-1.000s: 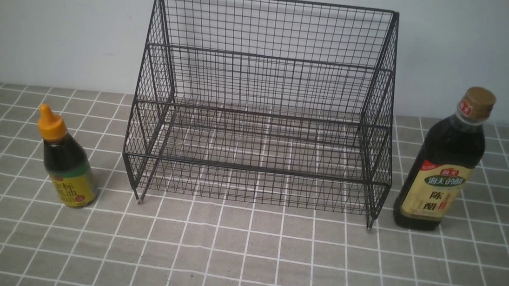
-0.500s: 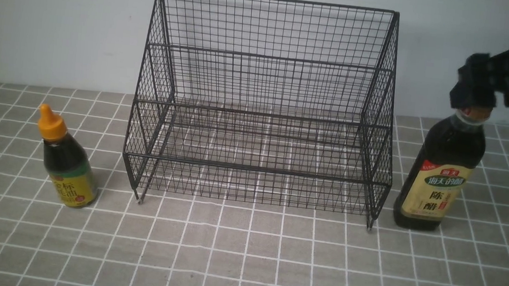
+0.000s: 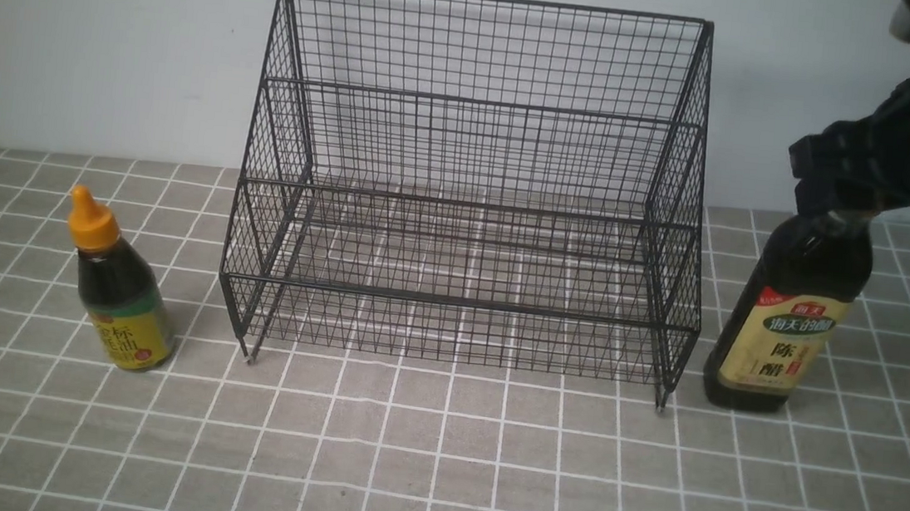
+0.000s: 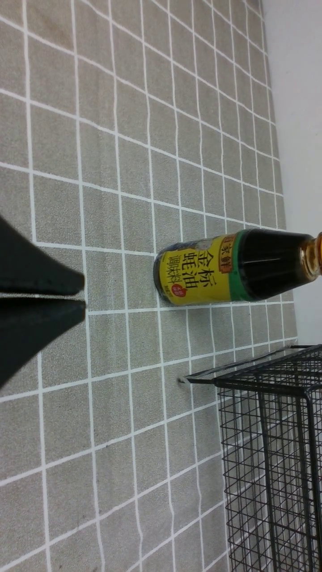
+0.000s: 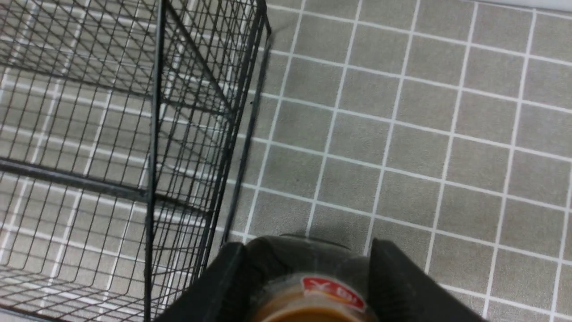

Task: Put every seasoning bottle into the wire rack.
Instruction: Use the right arm to grab the condiment bottle closest to it, then use the right arm to put the condiment bottle back on the shelf

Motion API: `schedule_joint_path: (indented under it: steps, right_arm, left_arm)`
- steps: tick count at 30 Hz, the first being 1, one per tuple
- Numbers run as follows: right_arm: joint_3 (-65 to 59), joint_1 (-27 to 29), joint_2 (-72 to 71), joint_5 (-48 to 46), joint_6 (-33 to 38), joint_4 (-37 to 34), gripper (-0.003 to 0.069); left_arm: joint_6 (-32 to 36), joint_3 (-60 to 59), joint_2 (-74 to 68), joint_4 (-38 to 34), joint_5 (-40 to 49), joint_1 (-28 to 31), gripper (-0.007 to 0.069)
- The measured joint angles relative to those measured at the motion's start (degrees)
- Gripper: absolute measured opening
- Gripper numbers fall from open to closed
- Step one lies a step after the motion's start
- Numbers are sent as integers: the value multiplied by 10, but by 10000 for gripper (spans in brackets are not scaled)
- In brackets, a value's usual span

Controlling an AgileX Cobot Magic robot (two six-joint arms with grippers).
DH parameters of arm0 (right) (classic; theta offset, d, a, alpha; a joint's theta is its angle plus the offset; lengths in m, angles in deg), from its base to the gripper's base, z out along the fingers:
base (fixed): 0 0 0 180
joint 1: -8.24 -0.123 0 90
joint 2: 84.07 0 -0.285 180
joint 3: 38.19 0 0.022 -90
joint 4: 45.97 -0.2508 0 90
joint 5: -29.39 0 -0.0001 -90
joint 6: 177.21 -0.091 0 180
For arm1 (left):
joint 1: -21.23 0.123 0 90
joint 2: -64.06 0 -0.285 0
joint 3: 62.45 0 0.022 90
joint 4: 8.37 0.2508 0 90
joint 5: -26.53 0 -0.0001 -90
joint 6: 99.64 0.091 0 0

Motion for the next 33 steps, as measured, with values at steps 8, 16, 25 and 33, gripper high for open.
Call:
schedule_joint_path:
  steps: [8,16,25,33]
  right_arm:
    - [29,0,-24,-69,10,-4,319]
    - [169,0,-76,-136,17,-21,319]
    - [210,-40,-70,-107,29,-89,319]
    - [210,-105,-31,-42,18,-92,319]
  left_arm:
    - [0,0,0,0,0,0,-7]
    - [0,0,0,0,0,0,-7]
    - [0,0,0,0,0,0,-7]
    - [0,0,0,0,0,0,-7]
